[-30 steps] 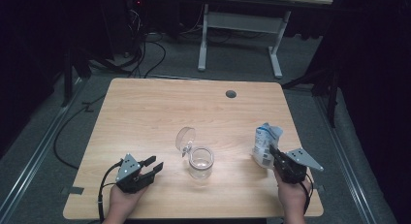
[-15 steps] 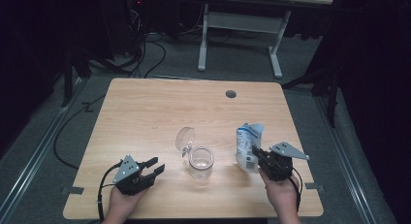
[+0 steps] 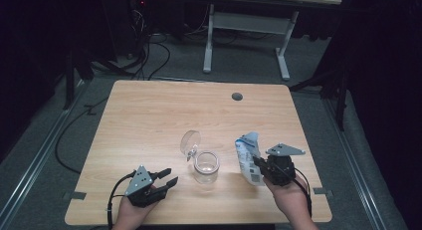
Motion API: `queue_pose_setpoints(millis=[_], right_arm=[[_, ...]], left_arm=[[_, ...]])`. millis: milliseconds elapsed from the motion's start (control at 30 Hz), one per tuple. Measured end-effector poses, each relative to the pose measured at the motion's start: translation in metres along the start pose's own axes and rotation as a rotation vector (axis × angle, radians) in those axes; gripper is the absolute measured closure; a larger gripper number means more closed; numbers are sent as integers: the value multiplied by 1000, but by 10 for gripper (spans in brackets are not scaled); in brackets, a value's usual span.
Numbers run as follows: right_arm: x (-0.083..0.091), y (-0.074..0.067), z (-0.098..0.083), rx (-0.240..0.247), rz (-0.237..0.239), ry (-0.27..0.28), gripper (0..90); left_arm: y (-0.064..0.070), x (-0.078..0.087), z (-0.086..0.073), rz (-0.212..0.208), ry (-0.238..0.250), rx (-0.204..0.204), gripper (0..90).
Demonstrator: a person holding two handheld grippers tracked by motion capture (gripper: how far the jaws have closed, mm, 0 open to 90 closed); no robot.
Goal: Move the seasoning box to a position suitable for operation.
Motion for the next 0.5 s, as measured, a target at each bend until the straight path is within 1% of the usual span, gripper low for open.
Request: queue_pose_setpoints(millis=[33,167,300,400,500], right_arm=[[1,0,1,10,1,-20,900],[4,0,3,27,13,-64,900],[4,-2,7,43,18,-111,900],[3,-2,10,40,30,-139,900],[2,-3,12,40,40,-177,900]], left_arm=[[1,-1,0,-2,1,1,578],[4,-3,-2,-13,-6,-11,579],[7,-4,-1,-28,-2,-8,579],[8,-6,0,-38,-2,-13,581],[9,-6,-1,-39,-6,-20,580]])
Point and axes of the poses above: each handheld gripper's, and its own axes: x roughly backward along the jaws, z roughly out of its top, y roughly to its right, the point moved 4 cm from there along -x, roughly forward along the jaws, and after that the axes turned 6 degrees about x, right-handed, at the moved point
